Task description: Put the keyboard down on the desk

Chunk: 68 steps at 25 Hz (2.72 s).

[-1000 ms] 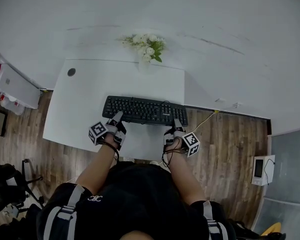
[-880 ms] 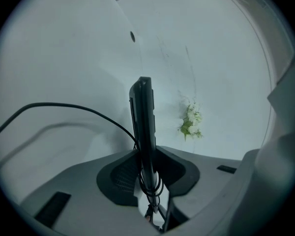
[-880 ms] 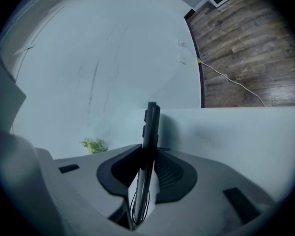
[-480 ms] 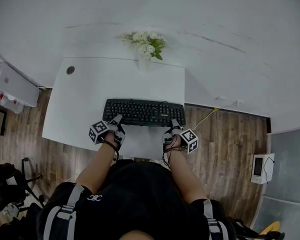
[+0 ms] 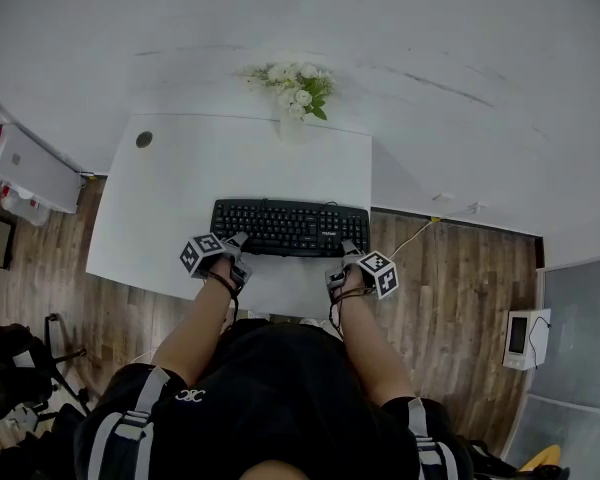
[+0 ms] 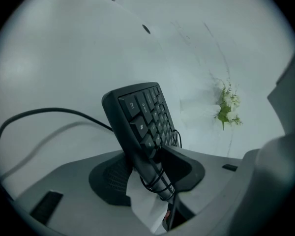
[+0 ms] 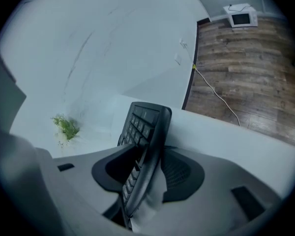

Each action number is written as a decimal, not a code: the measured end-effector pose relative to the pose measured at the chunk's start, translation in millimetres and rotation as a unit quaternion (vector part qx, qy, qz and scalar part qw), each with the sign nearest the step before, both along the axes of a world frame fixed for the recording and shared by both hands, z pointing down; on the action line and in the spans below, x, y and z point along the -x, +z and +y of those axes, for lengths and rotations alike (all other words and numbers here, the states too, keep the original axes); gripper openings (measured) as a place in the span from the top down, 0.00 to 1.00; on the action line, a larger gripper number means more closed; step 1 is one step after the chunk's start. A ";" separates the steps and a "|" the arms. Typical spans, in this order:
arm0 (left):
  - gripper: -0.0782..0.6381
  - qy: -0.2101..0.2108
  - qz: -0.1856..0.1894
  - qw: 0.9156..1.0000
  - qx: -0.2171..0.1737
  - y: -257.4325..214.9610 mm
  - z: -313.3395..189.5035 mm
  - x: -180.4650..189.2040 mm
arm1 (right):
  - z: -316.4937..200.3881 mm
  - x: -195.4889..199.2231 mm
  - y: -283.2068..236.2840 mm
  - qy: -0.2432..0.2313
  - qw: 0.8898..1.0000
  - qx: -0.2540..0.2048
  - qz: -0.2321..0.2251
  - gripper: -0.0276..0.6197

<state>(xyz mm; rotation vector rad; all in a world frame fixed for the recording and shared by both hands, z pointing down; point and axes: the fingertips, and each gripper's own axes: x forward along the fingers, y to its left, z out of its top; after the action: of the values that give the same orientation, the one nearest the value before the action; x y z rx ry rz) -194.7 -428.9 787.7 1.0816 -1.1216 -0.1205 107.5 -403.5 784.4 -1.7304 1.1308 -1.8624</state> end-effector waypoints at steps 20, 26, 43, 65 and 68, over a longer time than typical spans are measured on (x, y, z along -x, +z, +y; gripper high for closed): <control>0.50 0.044 -0.116 0.991 0.049 -11.3 22.8 6.8 | 14.8 -12.4 -14.9 -0.097 0.985 0.061 0.131 0.52; 0.84 0.036 -0.113 0.993 -0.001 -36.7 13.2 0.1 | 13.4 4.0 -26.9 -0.154 0.978 0.025 0.141 0.79; 0.89 0.200 -0.345 0.874 -0.277 -141.5 -22.8 -34.6 | -40.0 47.1 -154.8 -0.265 0.852 -0.255 0.372 0.95; 0.89 0.196 -0.395 0.713 -0.545 -328.3 -15.3 -92.1 | -32.0 54.8 -336.0 -0.198 0.724 -0.421 0.510 0.95; 0.89 0.193 -0.391 0.720 -0.540 -327.1 -16.6 -91.5 | -31.2 55.1 -337.0 -0.201 0.713 -0.423 0.522 0.95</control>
<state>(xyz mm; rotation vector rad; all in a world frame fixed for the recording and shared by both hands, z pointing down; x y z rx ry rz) -103.3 -445.5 460.7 2.5810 -1.5660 0.0471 52.5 -434.7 447.4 -1.9055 2.3816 -0.0499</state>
